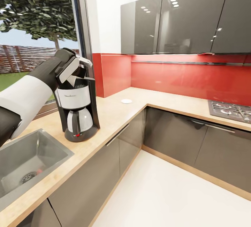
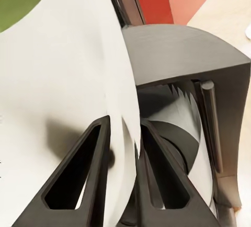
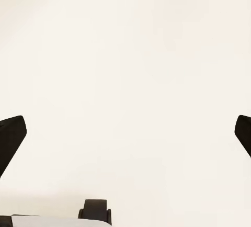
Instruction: Set up a coffee station on the kitchen countertop: keep the coffee maker on the countertop, move the bottle of coffee from the kitchen shelf to the counter next to the coffee maker, place a paper coffee filter on top of the coffee maker, put the saucer next to the coffee maker with the coffee cup on the saucer, and place the electric kettle next to the coffee maker.
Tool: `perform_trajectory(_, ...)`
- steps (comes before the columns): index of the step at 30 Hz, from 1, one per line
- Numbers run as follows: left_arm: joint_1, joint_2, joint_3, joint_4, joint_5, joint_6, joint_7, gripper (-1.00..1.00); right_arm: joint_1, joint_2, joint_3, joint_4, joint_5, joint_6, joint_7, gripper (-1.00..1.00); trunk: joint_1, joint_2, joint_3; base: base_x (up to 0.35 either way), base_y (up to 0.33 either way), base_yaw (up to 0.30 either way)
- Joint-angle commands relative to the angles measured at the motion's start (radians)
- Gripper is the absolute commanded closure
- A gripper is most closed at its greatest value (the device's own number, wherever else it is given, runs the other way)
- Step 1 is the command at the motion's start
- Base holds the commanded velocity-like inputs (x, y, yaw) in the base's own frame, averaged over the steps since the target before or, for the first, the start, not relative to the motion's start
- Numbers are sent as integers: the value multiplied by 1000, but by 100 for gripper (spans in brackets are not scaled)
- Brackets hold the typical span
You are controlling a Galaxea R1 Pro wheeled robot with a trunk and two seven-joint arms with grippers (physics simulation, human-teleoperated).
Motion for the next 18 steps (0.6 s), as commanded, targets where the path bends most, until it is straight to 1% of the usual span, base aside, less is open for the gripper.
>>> perform_trajectory(1, -2, 2, -8, -2, 8, 3, 10, 100, -1, 0, 1, 1, 4, -3, 0, -100, 0, -1, -1, 21, 0, 0)
perform_trajectory(18, -2, 2, -8, -2, 8, 3, 10, 100, -1, 0, 1, 1, 4, -3, 0, -100, 0, -1, -1, 3, 0, 0)
